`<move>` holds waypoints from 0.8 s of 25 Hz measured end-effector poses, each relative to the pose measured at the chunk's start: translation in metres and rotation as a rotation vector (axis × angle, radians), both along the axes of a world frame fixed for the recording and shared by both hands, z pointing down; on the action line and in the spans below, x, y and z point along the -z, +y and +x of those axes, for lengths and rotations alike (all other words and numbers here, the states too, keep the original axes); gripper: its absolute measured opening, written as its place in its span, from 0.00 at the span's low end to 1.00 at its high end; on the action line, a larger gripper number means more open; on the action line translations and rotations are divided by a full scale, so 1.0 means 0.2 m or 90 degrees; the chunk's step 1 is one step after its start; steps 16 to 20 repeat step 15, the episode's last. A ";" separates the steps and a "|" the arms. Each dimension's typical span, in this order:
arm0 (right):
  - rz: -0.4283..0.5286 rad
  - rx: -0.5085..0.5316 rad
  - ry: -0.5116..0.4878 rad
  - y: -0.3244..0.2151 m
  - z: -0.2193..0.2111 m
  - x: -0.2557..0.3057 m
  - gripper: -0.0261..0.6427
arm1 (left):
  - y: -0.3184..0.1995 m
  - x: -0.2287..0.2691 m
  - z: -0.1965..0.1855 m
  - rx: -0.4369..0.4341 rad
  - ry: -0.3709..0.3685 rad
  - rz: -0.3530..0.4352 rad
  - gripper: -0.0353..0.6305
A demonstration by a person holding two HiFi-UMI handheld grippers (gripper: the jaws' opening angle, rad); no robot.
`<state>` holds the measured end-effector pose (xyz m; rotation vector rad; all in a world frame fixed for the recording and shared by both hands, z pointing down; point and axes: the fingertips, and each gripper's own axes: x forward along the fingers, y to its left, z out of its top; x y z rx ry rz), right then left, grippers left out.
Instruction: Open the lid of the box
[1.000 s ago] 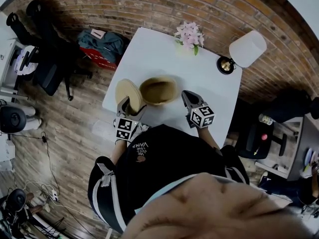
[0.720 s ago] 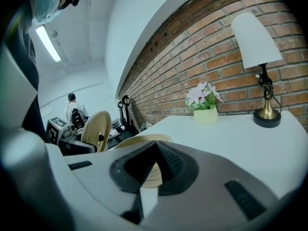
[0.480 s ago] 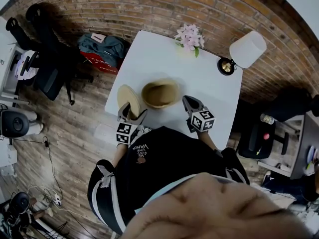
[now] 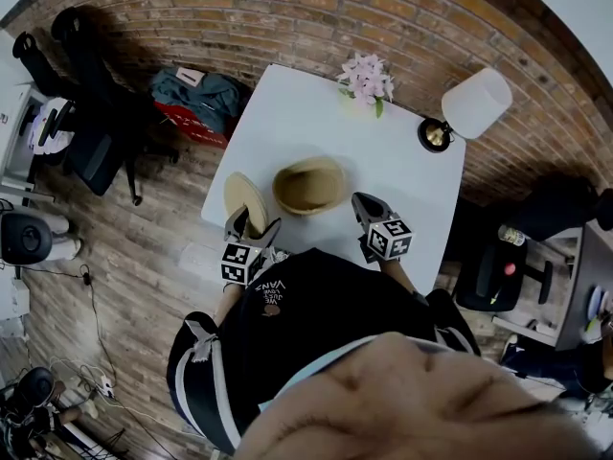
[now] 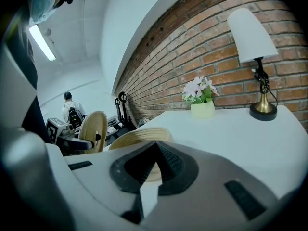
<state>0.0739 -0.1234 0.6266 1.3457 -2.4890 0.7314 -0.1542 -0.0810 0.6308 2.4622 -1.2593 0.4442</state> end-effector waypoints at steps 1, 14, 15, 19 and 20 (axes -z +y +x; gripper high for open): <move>0.000 0.003 0.001 0.00 0.00 0.00 0.04 | 0.00 0.00 0.00 0.001 0.002 0.001 0.58; 0.001 0.017 0.010 0.00 0.01 -0.01 0.04 | 0.01 0.02 0.05 0.009 0.002 0.008 0.58; 0.001 0.018 0.010 0.00 0.01 -0.01 0.04 | 0.01 0.02 0.05 0.010 0.002 0.008 0.58; 0.001 0.018 0.010 0.00 0.01 -0.01 0.04 | 0.01 0.02 0.05 0.010 0.002 0.008 0.58; 0.001 0.018 0.010 0.00 0.01 -0.01 0.04 | 0.01 0.02 0.05 0.010 0.002 0.008 0.58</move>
